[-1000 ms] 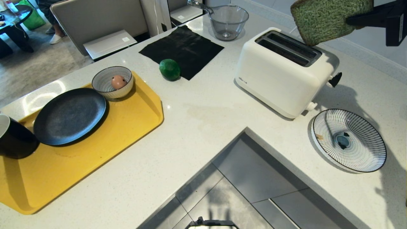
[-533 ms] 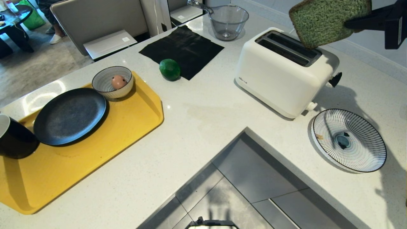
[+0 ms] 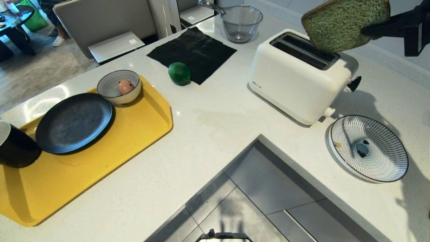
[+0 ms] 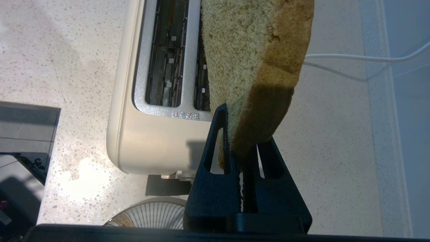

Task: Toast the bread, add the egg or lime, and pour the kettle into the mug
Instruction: Put the bread slices in the toaster

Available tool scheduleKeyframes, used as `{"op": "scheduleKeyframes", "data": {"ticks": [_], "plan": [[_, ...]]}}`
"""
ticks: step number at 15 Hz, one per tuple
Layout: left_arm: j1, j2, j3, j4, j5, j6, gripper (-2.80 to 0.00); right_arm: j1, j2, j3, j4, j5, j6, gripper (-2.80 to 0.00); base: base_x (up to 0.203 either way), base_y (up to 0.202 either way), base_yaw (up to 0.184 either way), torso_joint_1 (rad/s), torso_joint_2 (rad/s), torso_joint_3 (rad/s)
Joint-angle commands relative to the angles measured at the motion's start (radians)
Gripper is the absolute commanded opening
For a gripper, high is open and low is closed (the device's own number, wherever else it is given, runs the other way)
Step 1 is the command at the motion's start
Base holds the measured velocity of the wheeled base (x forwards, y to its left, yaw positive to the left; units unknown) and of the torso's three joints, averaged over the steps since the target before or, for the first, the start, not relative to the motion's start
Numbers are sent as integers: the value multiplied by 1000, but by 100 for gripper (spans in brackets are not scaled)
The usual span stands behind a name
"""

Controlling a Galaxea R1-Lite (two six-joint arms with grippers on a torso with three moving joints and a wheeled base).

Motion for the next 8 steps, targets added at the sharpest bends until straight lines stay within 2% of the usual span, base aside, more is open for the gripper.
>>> {"op": "scheduleKeyframes", "data": {"ticks": [1, 8], "plan": [[1, -1, 17, -1, 0, -1, -280, 1, 3, -2, 3, 5, -4, -280, 0, 0, 0, 0, 0, 0], [0, -1, 17, -1, 0, -1, -280, 1, -19, 4, 32, 4, -3, -280, 0, 0, 0, 0, 0, 0]]}}
